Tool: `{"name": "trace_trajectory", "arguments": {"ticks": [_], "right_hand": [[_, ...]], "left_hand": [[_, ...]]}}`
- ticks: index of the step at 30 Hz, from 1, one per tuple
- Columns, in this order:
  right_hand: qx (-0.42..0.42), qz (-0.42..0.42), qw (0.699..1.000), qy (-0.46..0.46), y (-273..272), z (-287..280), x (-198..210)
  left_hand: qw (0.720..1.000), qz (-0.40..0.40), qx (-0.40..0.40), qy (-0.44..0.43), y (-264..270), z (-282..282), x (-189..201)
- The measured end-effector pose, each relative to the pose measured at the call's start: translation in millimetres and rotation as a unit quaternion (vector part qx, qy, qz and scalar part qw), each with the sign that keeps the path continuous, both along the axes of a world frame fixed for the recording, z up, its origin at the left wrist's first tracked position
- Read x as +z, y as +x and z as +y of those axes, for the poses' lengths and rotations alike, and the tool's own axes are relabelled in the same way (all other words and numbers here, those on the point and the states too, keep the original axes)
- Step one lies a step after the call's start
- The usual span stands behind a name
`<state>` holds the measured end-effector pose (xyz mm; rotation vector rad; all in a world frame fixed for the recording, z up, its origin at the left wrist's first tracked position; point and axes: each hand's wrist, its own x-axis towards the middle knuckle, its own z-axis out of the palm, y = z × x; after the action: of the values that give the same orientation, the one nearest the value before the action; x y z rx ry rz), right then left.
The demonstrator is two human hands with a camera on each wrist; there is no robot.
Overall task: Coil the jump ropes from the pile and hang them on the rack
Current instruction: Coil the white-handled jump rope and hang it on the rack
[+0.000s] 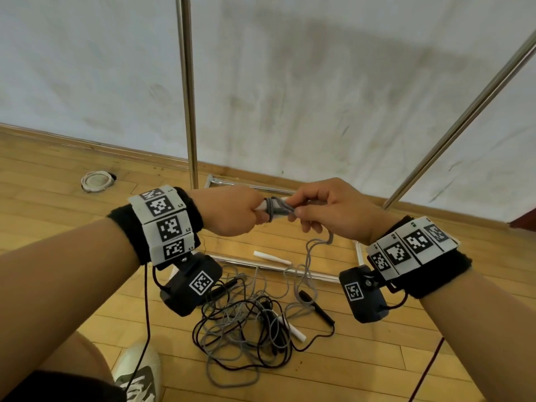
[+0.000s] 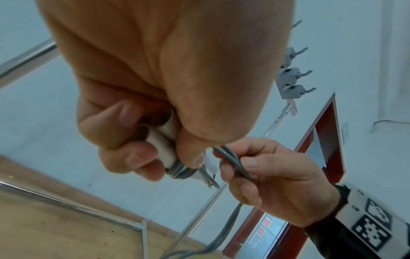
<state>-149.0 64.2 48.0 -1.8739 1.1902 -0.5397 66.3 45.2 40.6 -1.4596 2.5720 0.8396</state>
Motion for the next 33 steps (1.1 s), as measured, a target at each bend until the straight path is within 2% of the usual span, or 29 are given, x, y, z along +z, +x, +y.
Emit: {"name": "trace_trajectory", "arguments": {"ticks": [4, 9, 13, 16, 19, 22, 26, 29, 33], "right_hand": [[-0.022, -0.057, 0.998, 0.016, 7.6, -0.1, -7.6], [-0.041, -0.090, 0.994, 0.045, 15.1, -3.1, -13.4], [-0.029, -0.078, 0.996, 0.028, 8.8, -7.9, -13.1], [0.008, -0.058, 0.998, 0.036, 2.1, -9.6, -15.4], [0.001, -0.055, 0.998, 0.004, -1.8, -3.9, -18.4], [-0.024, 0.050, 0.998, -0.033, -10.9, 1.1, -22.6], [0.011, 0.047, 0.999, -0.005, -29.1, 5.6, -29.2], [-0.019, 0.117, 0.992, -0.046, -37.4, 2.1, -31.7], [-0.005, 0.063, 0.997, -0.036, -36.0, 16.8, -22.6]], "left_hand": [[0.995, 0.088, 0.034, -0.030, 3.4, -3.3, 2.5], [0.972, 0.203, 0.098, -0.066, 6.3, -6.8, 14.4], [0.962, 0.261, 0.071, -0.023, 11.2, -3.5, 21.1], [0.962, 0.269, 0.037, 0.007, 13.4, 1.6, 22.8], [0.956, 0.285, 0.002, 0.066, 12.6, 8.0, 28.1], [0.956, 0.268, -0.050, 0.107, 10.9, 16.0, 33.9], [0.967, 0.198, -0.109, 0.118, 5.6, 28.7, 31.0], [0.980, 0.116, -0.131, 0.094, -3.4, 34.3, 24.3], [0.985, 0.048, -0.142, 0.080, -16.0, 38.6, 16.3]]}}
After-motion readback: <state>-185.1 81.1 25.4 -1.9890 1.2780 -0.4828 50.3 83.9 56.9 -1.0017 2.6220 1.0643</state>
